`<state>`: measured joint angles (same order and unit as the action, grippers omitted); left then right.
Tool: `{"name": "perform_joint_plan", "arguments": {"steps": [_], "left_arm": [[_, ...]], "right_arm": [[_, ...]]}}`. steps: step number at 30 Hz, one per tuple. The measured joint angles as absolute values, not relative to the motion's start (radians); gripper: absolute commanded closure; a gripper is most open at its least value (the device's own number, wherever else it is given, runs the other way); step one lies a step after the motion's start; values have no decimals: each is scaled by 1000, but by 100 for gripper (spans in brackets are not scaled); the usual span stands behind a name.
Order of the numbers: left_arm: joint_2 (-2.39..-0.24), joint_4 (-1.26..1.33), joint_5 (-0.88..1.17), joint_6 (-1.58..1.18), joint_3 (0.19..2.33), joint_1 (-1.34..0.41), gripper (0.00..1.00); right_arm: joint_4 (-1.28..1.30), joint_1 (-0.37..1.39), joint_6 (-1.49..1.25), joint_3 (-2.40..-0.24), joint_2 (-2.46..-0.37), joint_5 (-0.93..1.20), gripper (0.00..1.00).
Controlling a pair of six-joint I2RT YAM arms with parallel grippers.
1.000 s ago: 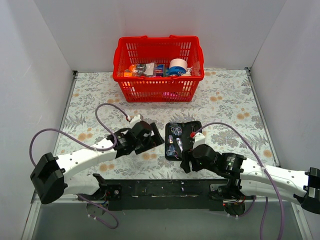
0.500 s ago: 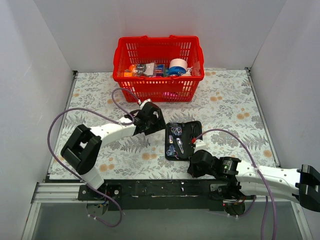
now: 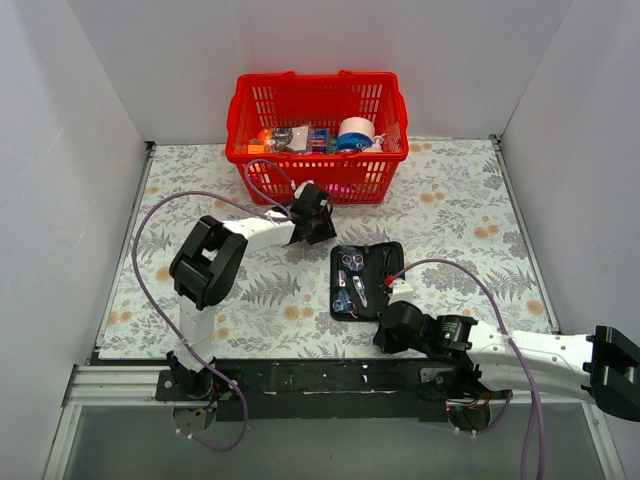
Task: Sort the hair-cutting tools
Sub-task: Adjust the hairdressing tool bag at the center of the board.
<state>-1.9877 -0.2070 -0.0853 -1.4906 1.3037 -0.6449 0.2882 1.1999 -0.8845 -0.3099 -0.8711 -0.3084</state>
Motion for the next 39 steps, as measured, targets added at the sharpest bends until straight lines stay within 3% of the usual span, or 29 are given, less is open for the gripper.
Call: {"name": "perform_joint_plan", "arguments": {"steps": [4, 15, 28, 39], "left_arm": [[-2062, -178, -62, -1483, 1369, -637, 79], [-2153, -101, 86, -1497, 1442, -645, 82], [-1957, 142, 130, -1565, 1056, -675, 84], [-1699, 167, -31, -1600, 751, -720, 86]], "right_arm": [[268, 1200, -893, -310, -888, -323, 99], [285, 1199, -1019, -306, -894, -439, 99], [440, 1159, -1127, -345, -913, -578, 99], [447, 1028, -878, -436, -1087, -653, 99]]}}
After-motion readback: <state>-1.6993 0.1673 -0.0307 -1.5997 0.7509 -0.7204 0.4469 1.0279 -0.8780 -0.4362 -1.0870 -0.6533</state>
